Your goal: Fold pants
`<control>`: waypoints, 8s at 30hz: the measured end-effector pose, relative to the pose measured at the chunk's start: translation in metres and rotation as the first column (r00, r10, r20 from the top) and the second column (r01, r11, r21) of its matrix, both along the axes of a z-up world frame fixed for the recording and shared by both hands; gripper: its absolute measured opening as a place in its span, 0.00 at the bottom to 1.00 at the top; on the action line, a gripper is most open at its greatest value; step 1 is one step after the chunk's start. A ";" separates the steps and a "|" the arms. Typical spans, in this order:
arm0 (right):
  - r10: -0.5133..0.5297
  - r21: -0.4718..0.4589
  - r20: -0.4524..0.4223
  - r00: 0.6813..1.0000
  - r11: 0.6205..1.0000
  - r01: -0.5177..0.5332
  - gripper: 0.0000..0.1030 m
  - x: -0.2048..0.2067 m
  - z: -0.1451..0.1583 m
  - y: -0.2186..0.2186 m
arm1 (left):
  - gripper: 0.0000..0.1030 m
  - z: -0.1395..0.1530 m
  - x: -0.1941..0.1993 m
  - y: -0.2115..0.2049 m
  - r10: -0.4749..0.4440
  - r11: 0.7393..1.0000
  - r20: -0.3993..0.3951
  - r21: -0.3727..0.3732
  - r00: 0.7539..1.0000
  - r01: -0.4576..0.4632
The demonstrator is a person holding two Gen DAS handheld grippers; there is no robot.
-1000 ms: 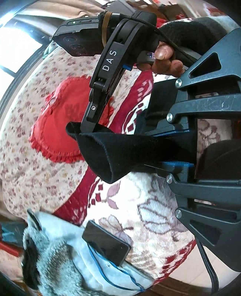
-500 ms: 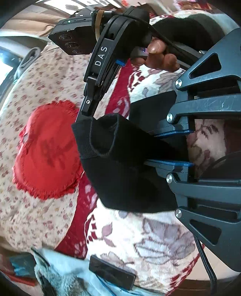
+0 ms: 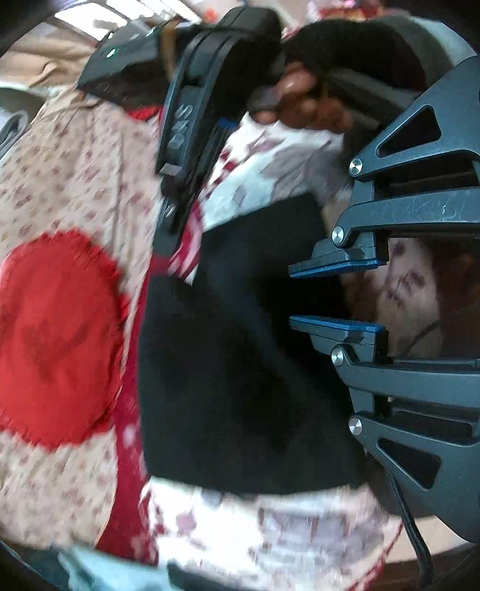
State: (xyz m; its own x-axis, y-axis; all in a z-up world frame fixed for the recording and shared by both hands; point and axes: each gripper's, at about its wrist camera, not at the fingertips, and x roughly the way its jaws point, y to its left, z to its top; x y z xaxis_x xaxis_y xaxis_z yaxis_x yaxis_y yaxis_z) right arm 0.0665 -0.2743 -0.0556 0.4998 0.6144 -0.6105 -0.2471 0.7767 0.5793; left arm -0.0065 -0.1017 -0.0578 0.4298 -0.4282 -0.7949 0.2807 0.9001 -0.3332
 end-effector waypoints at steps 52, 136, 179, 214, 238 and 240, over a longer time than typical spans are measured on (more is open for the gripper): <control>0.051 -0.058 -0.096 0.994 0.997 -0.057 0.47 -0.016 -0.037 0.059 | 0.38 -0.022 0.015 0.092 0.189 0.980 0.025 0.059 0.982 -0.191; 0.030 -0.292 -0.138 0.990 0.954 -0.069 0.30 -0.068 -0.014 0.007 | 0.61 -0.021 0.024 0.058 0.154 0.985 -0.056 0.087 0.986 -0.149; 0.000 -0.123 -0.118 0.993 0.992 -0.015 0.46 0.046 -0.015 0.001 | 0.54 0.004 0.130 0.056 0.154 0.988 -0.018 0.018 0.988 -0.154; -0.118 -0.344 0.083 0.989 0.928 0.140 0.49 -0.006 0.040 0.030 | 0.56 0.043 0.052 0.060 0.272 0.925 0.235 0.205 0.933 -0.321; -0.103 -0.314 0.107 0.989 0.940 0.132 0.49 -0.038 0.066 0.033 | 0.56 0.078 0.005 0.055 0.261 0.917 0.334 0.208 0.906 -0.341; -0.102 -0.312 0.106 0.989 0.941 0.130 0.49 -0.039 0.067 0.031 | 0.56 0.079 0.003 0.054 0.260 0.915 0.338 0.213 0.905 -0.342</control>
